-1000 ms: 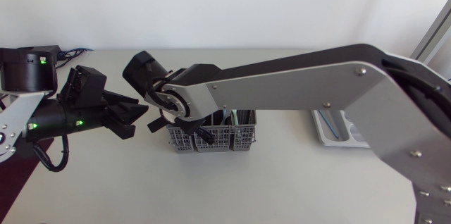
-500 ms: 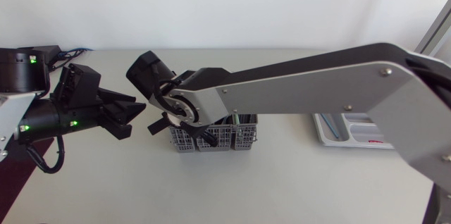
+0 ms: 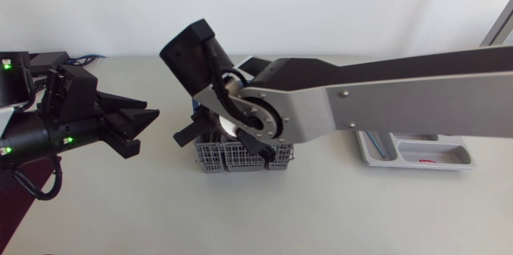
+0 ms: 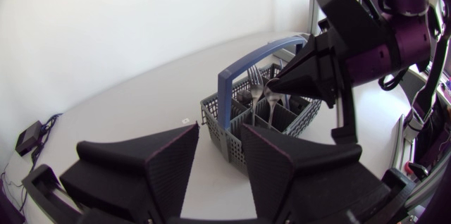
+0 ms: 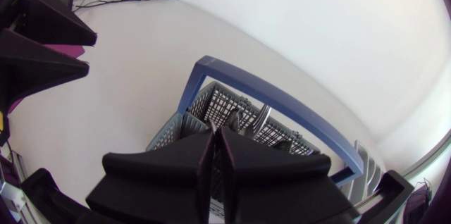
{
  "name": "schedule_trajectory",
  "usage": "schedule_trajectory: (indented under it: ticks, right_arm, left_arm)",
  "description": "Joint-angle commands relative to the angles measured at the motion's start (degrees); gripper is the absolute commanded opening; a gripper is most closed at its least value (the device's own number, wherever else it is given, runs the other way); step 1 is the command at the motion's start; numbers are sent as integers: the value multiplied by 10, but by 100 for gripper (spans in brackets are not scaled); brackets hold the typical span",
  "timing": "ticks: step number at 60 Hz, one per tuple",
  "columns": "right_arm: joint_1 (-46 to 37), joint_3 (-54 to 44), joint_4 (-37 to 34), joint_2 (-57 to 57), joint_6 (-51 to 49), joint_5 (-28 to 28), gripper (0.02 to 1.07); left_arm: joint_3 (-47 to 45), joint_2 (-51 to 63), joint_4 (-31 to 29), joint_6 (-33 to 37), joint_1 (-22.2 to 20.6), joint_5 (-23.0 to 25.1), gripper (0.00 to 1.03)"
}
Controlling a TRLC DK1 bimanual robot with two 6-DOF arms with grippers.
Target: Sort the cutlery from the basket into the organizer compartments.
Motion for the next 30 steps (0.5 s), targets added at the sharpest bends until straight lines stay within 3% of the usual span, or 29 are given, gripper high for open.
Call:
schedule_trajectory:
  ticks: [1, 16, 30]
  right_arm:
    - [6, -25, 16, -41, -28, -9, 8]
    - [6, -72, 36, -143, -84, -72, 8]
    - [1, -128, 47, -233, -133, -114, 8]
  left_arm:
    - [-13, -13, -6, 12, -4, 11, 43]
    - [21, -1, -30, 12, 6, 78, 43]
    - [43, 1, -57, 8, -18, 85, 43]
